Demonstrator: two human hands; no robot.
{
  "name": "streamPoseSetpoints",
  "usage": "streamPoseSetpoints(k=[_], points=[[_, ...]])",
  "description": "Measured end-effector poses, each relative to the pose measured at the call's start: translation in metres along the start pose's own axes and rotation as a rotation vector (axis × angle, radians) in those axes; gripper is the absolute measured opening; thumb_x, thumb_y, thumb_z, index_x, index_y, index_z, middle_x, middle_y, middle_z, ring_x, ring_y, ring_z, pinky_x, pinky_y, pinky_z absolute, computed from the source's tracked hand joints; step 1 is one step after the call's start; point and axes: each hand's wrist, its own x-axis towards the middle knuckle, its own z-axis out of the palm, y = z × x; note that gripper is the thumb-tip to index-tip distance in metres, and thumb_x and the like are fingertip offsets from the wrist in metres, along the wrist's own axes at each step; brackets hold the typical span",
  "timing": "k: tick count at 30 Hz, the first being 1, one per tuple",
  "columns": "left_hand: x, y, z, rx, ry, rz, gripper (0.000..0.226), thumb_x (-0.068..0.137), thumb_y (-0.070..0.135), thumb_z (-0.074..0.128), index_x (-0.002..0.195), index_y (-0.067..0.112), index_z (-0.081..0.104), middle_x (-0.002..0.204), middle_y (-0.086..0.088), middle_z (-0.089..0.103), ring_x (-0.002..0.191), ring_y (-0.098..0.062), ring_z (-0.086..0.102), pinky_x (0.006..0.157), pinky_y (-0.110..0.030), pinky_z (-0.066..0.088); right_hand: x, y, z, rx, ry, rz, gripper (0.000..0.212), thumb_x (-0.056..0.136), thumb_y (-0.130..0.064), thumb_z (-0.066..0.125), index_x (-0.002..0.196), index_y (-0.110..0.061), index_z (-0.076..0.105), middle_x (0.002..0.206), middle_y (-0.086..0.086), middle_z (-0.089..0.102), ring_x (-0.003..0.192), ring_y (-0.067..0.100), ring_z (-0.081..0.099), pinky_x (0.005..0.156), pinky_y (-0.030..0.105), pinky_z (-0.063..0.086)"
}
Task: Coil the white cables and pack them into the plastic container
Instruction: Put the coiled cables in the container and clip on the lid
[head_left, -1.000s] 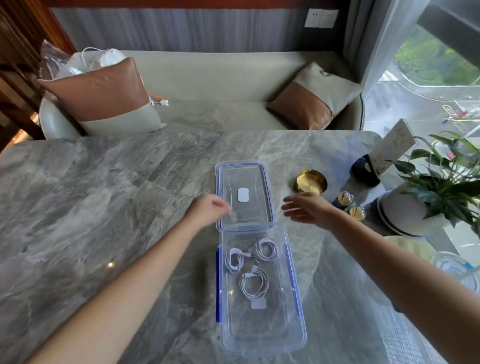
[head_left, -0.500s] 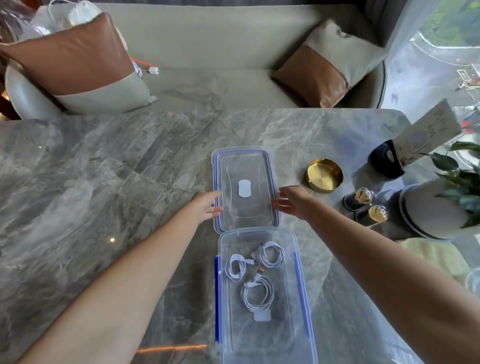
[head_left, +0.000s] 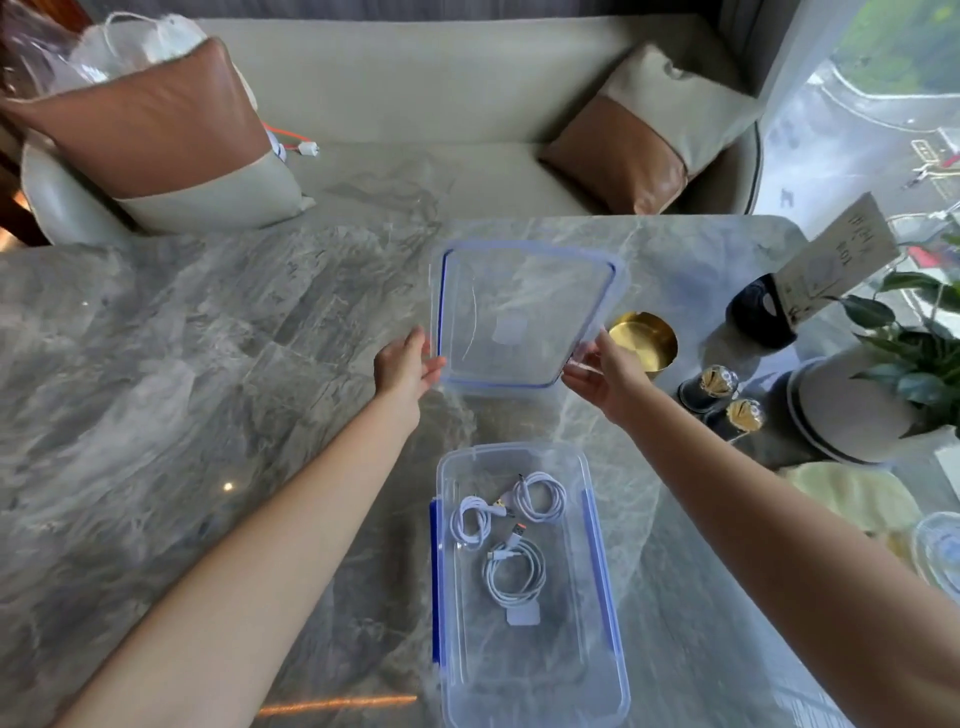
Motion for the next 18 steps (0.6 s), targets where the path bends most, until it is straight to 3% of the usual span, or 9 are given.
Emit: streamPoseSetpoints(k=[2,5,7,9,11,14,16,18], points=[[-0.013,0.002,-0.007,-0.064,-0.027,0.015,0.01,0.092,0.011,0.054,0.081,0.013,0.055,0.077,-0.004,0.059,0.064,-0.012,0.061,0.055,-0.019,0.051,-0.016,0.0,-0.006,0.004,-0.025,-0.037,0.012,0.095,-0.01,0.044,0.096,-0.008,0.056,0.083,0.004,0.057,0.063,0.019,0.062,0.05,0.026,0.056],[-0.035,-0.005,-0.024,-0.135,-0.084,0.041,0.013,0.087,0.001,0.058,0.082,0.013,0.06,0.064,0.003,0.068,0.057,-0.005,0.063,0.051,-0.017,0.051,-0.044,0.005,-0.021,-0.113,-0.118,-0.19,0.012,0.091,-0.009,0.057,0.103,-0.008,0.056,0.087,0.002,0.059,0.063,0.012,0.066,0.058,0.02,0.055],[-0.052,-0.016,-0.035,-0.119,-0.089,0.041,0.014,0.085,-0.002,0.059,0.093,0.009,0.062,0.071,0.0,0.067,0.063,-0.01,0.061,0.059,-0.021,0.051,-0.063,0.016,-0.032,-0.262,-0.161,-0.249,0.028,0.087,-0.009,0.063,0.113,-0.006,0.054,0.1,0.008,0.061,0.081,0.021,0.063,0.076,0.033,0.053],[-0.069,-0.032,-0.043,-0.088,-0.09,0.028,0.028,0.085,-0.003,0.057,0.112,0.005,0.06,0.082,-0.005,0.064,0.07,-0.015,0.058,0.067,-0.026,0.047,-0.083,0.031,-0.041,-0.339,-0.176,-0.252,0.044,0.085,-0.006,0.065,0.126,-0.007,0.049,0.113,0.012,0.058,0.087,0.025,0.062,0.082,0.043,0.053],[-0.088,-0.051,-0.05,-0.054,-0.073,0.042,0.035,0.085,-0.001,0.057,0.12,0.003,0.057,0.095,-0.011,0.066,0.077,-0.018,0.06,0.075,-0.03,0.048,-0.101,0.048,-0.048,-0.423,-0.189,-0.315,0.054,0.083,-0.003,0.066,0.132,-0.009,0.045,0.109,0.012,0.059,0.081,0.022,0.063,0.072,0.034,0.057],[-0.116,-0.079,-0.062,-0.009,-0.039,0.057,0.046,0.085,0.004,0.061,0.13,0.001,0.049,0.12,-0.018,0.061,0.106,-0.029,0.06,0.1,-0.04,0.045,-0.121,0.077,-0.058,-0.611,-0.15,-0.431,0.057,0.082,-0.004,0.067,0.134,-0.011,0.045,0.098,0.001,0.06,0.075,0.016,0.063,0.061,0.023,0.058],[-0.131,-0.098,-0.071,0.06,-0.04,0.116,0.049,0.085,0.0,0.06,0.132,-0.002,0.046,0.123,-0.016,0.059,0.11,-0.027,0.058,0.097,-0.031,0.046,-0.132,0.092,-0.066,-0.756,-0.108,-0.5,0.054,0.082,-0.009,0.069,0.132,-0.011,0.049,0.102,0.005,0.059,0.077,0.019,0.063,0.069,0.032,0.057],[-0.141,-0.113,-0.078,0.114,-0.025,0.166,0.047,0.084,-0.006,0.059,0.13,-0.002,0.047,0.118,-0.013,0.06,0.103,-0.02,0.057,0.081,-0.014,0.049,-0.141,0.105,-0.074,-0.903,-0.08,-0.563,0.051,0.081,-0.013,0.07,0.129,-0.014,0.054,0.104,0.006,0.054,0.081,0.021,0.062,0.077,0.032,0.051]])
